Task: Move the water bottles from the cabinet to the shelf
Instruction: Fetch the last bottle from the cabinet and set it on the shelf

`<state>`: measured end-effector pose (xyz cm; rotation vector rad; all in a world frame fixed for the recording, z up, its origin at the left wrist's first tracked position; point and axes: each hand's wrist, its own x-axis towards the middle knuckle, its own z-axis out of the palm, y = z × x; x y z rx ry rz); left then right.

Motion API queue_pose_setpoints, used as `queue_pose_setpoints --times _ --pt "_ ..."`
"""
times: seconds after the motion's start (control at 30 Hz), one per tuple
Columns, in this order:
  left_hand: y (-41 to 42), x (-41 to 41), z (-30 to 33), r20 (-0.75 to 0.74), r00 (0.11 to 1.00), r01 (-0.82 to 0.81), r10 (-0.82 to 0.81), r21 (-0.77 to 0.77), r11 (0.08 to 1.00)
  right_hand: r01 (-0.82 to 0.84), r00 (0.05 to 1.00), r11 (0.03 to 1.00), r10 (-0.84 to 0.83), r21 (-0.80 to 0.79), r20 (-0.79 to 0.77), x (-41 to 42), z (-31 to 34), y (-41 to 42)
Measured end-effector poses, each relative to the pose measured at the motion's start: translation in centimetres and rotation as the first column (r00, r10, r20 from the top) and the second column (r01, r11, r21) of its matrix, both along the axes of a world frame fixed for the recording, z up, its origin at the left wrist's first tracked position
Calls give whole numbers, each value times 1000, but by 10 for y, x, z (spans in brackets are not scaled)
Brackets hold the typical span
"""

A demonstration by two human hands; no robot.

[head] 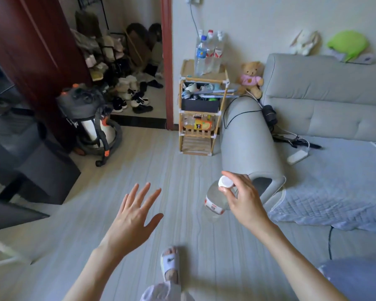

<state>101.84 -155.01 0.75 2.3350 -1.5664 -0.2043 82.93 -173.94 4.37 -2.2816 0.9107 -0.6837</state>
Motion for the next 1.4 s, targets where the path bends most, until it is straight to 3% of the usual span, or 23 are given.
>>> queue_pose_setpoints --times 0.4,0.73,1.1,1.3,1.4 --pt "-259 189 20 9 999 53 -53 -53 997 49 999 999 -48 17 -16 169 6 -224" --pt "-416 278 -5 -33 997 72 -72 11 997 63 998 997 -62 42 -23 273 -3 -391" --pt "-613 366 6 -21 998 60 -62 -73 995 -1 999 1000 1 5 -43 363 15 -592" --pt "-675 409 -6 -96 994 58 -59 -19 998 49 994 998 -45 -48 98 417 45 -680" --pt "-710 437 -15 -41 993 106 -107 -42 994 49 993 995 -39 -90 108 447 52 -712"
